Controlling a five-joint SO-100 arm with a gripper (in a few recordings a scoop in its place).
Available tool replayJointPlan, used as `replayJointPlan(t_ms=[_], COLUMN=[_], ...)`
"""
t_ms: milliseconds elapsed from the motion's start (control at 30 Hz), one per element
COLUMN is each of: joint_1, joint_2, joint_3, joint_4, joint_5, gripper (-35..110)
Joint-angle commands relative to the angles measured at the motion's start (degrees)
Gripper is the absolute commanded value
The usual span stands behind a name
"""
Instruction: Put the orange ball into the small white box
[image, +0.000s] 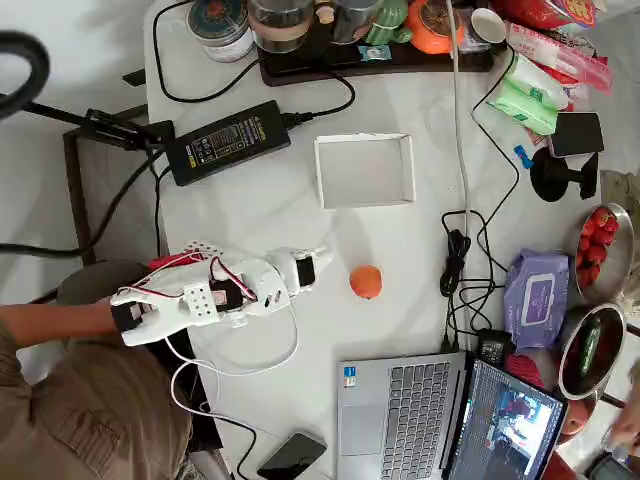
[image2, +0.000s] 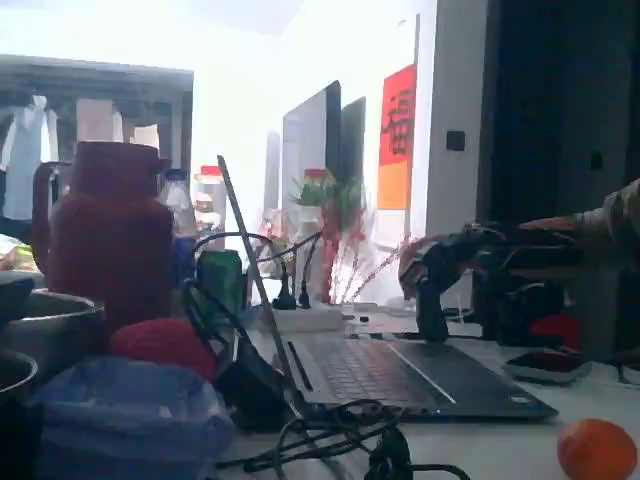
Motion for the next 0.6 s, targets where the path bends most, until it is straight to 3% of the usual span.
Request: replayJointPlan(t_ms=[0,567], joint_1=[-1.14,-1.93], joint_2=[0.70,0.70], joint_3=[-0.09,-0.09], joint_4=[-0.09,-0.09], joint_5=[0.62,0.88], gripper=[0,0])
